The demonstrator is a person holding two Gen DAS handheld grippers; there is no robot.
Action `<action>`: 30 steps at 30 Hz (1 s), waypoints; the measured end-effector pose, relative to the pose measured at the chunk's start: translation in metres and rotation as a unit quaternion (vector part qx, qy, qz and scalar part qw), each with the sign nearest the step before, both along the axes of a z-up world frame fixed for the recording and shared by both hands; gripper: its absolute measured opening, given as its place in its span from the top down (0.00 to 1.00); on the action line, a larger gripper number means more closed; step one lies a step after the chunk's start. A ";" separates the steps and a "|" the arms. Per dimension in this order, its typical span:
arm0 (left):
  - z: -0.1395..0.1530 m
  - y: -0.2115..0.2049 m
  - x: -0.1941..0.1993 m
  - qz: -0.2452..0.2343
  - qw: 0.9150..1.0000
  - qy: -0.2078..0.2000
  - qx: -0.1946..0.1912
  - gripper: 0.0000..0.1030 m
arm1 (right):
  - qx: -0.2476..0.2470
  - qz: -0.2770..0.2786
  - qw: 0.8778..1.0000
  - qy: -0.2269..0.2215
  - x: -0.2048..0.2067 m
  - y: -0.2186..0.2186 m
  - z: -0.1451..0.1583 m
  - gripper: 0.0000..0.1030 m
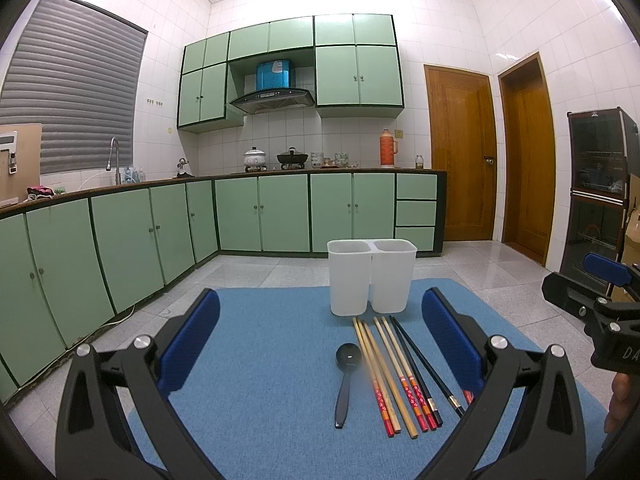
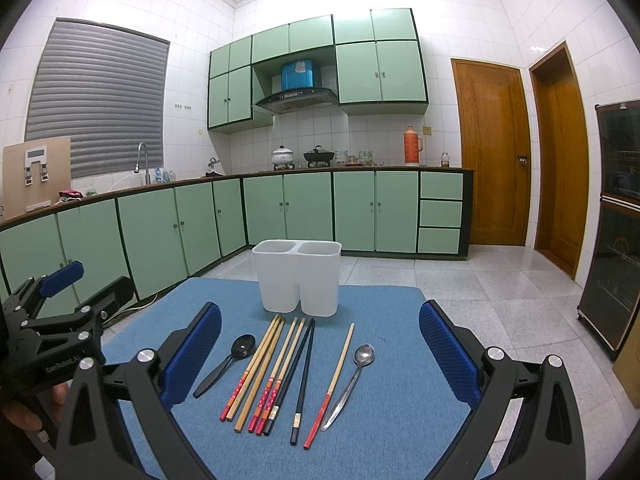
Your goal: Organize utensils
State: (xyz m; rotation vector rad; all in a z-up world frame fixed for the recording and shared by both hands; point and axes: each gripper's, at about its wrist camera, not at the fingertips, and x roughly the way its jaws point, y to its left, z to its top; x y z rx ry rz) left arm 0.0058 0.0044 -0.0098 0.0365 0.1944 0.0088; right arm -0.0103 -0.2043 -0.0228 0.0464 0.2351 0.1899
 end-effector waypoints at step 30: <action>-0.056 0.010 0.126 0.000 0.974 0.228 0.000 0.06 | 0.003 -0.007 0.976 0.219 0.134 -0.020 -0.064 0.35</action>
